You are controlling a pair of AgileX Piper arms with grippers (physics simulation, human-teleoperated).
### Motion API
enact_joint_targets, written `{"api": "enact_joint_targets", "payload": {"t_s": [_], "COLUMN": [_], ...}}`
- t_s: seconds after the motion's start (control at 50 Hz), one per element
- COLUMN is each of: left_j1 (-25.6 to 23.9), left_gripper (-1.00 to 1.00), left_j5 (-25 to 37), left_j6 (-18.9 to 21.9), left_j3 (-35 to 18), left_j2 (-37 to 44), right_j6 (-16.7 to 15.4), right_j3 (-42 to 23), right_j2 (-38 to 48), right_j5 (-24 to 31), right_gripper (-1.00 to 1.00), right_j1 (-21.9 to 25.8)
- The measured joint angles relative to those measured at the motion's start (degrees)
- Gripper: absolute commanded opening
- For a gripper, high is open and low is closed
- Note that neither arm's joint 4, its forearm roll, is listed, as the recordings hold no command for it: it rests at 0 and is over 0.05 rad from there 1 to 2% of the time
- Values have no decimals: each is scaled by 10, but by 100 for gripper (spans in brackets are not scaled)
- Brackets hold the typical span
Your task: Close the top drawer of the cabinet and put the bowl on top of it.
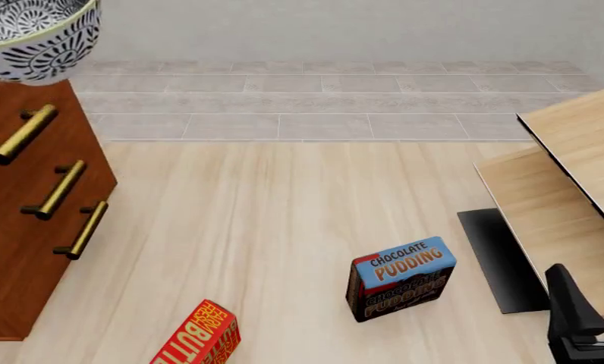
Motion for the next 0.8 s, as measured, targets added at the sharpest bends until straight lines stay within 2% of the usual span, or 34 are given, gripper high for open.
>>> {"api": "enact_joint_targets", "payload": {"t_s": [0.38,0.8], "left_j1": [98,191], "left_gripper": [-100,-100], "left_j5": [8,-4], "left_j6": [-18,-46], "left_j3": [-55,-71], "left_j2": [40,73], "right_j6": [4,5], "right_j3": [-1,-1], "right_j2": [0,0], "right_j5": [1,1], "right_gripper": [100,100], "right_j1": [-1,-2]}}
